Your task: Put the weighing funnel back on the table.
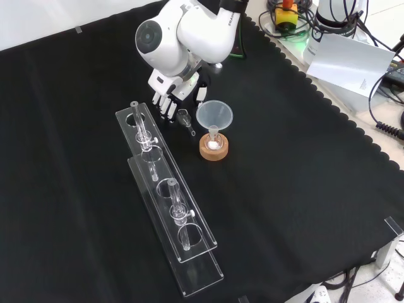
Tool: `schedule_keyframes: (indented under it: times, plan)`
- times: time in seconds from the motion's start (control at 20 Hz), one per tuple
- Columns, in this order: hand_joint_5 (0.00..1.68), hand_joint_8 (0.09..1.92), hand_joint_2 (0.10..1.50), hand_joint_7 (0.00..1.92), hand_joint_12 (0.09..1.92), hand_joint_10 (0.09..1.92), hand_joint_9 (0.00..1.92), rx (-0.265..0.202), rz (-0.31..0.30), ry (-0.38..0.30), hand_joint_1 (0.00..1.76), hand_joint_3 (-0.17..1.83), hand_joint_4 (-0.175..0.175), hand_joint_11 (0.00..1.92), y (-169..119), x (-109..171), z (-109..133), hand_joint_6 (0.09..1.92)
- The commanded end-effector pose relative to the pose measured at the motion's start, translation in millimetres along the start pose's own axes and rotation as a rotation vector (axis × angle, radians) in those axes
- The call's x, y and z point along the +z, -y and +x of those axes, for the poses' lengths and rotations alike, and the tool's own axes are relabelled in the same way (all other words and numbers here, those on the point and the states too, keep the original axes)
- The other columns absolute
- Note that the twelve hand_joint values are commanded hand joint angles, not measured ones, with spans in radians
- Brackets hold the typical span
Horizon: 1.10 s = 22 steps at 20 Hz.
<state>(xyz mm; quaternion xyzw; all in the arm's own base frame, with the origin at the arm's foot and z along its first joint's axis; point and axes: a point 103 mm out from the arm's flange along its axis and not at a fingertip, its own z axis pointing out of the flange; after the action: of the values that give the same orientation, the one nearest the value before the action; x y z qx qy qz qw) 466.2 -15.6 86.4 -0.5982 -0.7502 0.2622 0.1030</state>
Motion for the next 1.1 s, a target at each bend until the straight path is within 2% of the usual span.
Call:
schedule_keyframes:
  times: [0.05, 0.3, 0.6, 0.9, 1.1]
  plan:
    - [0.39, 0.7, 1.04, 0.25, 1.32, 0.62, 0.51, 0.006, 0.009, 0.003, 0.91, -0.17, -0.038, 0.3, 2, 0, -1, 0.39]
    - [0.36, 0.69, 1.03, 0.21, 1.32, 0.63, 0.47, 0.019, -0.011, -0.006, 0.91, -0.17, -0.045, 0.28, 10, -11, -7, 0.26]
    - [0.26, 0.66, 1.01, 0.05, 1.37, 0.68, 0.26, 0.038, -0.018, -0.01, 0.88, -0.17, -0.047, 0.16, 30, -30, -21, 0.09]
    - [0.19, 0.65, 1.0, 0.0, 1.4, 0.73, 0.18, 0.048, -0.049, -0.042, 0.87, -0.17, -0.054, 0.11, 55, -51, -29, 0.09]
    - [0.18, 0.64, 0.99, 0.0, 1.41, 0.74, 0.18, 0.061, -0.078, -0.025, 0.86, -0.17, -0.055, 0.11, 72, -65, -30, 0.09]
